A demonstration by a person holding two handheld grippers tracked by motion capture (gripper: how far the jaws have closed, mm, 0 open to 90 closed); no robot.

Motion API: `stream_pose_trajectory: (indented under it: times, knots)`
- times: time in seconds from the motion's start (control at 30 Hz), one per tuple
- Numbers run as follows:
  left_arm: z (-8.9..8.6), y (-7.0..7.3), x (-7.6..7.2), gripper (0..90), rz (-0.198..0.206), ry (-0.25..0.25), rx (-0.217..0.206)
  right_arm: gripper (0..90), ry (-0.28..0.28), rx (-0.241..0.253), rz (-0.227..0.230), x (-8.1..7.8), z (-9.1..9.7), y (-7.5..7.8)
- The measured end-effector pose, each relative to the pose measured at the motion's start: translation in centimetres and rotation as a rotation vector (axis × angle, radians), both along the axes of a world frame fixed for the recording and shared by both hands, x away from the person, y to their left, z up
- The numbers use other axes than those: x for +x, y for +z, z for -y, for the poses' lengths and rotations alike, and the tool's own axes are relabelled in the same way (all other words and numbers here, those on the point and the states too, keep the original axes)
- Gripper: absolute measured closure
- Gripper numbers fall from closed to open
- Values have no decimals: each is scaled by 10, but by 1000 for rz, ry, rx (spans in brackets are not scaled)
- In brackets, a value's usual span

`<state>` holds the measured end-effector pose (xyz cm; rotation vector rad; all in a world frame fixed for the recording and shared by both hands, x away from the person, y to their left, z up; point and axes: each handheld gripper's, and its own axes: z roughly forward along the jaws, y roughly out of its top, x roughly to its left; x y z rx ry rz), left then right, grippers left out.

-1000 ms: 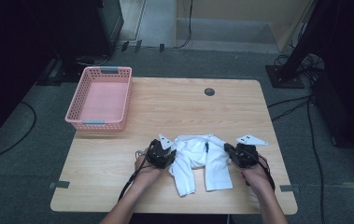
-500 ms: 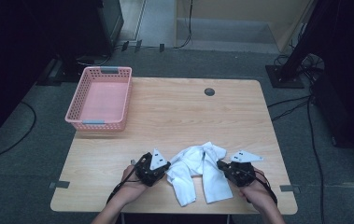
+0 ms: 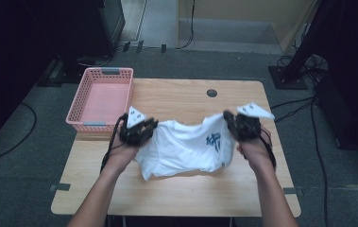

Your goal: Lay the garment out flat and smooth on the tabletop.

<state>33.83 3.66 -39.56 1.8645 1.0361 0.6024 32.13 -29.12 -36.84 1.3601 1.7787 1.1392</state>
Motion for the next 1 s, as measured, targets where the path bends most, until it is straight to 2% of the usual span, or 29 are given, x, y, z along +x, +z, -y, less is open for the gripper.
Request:
stream_pose_trajectory:
  times: [0.03, 0.07, 0.1, 0.13, 0.2, 0.23, 0.27, 0.3, 0.33, 0.37, 0.47, 0.57, 0.6, 0.67, 0.73, 0.77, 0.83, 0.87, 0.93, 1.0]
  knots:
    - [2, -1, 16, 629, -5, 92, 5, 751, 0, 0, 0, 0, 0, 0]
    - [2, -6, 37, 526, -44, 194, -22, 589, -101, 39, -13, 31, -1, -4]
    - [0, -8, 40, 492, -66, 211, -35, 571, -127, 44, -32, 39, 0, -8]
    - [0, -10, 40, 459, -74, 213, -44, 545, -138, 57, -44, 43, 1, -11]
    - [0, -13, 37, 432, -64, 200, -40, 522, -117, 75, -54, 41, 3, -20]
    - [1, -22, 29, 426, -64, 145, 2, 519, -100, 69, -61, 39, 5, -27]
    - [1, -22, 29, 417, -64, 145, 2, 519, -89, 56, -76, 37, 7, -34]
    - [4, -34, 22, 410, -87, 107, 49, 519, -87, 45, -96, 35, 9, -43]
    - [4, -34, 22, 408, -87, 107, 49, 519, -83, 43, -120, 34, 12, -51]
    - [6, -47, 14, 407, -108, 82, 61, 519, -80, 49, -141, 32, 14, -59]
    - [8, -67, 7, 407, -154, 60, 106, 517, -56, 61, -196, 26, 16, -80]
    - [10, -90, 4, 407, -217, 42, 156, 503, -29, 29, -241, 21, 11, -101]
    - [10, -90, 4, 407, -217, 42, 156, 503, -29, 29, -241, 21, 11, -101]
    - [12, -108, 3, 407, -255, 37, 221, 494, -39, 6, -290, 22, 9, -120]
    - [11, -113, 4, 402, -253, 44, 199, 489, -55, 0, -316, 24, 11, -131]
    - [11, -113, 4, 400, -253, 44, 199, 489, -55, 0, -316, 24, 11, -131]
    - [9, -114, 9, 401, -229, 70, 211, 479, -80, 3, -346, 26, 18, -143]
    - [9, -113, 13, 400, -234, 80, 206, 478, -83, 4, -338, 27, 20, -145]
    - [10, -112, 20, 396, -223, 114, 233, 474, -89, 29, -330, 29, 23, -146]
    - [13, -114, 27, 391, -186, 185, 250, 450, -103, 40, -324, 33, 26, -147]
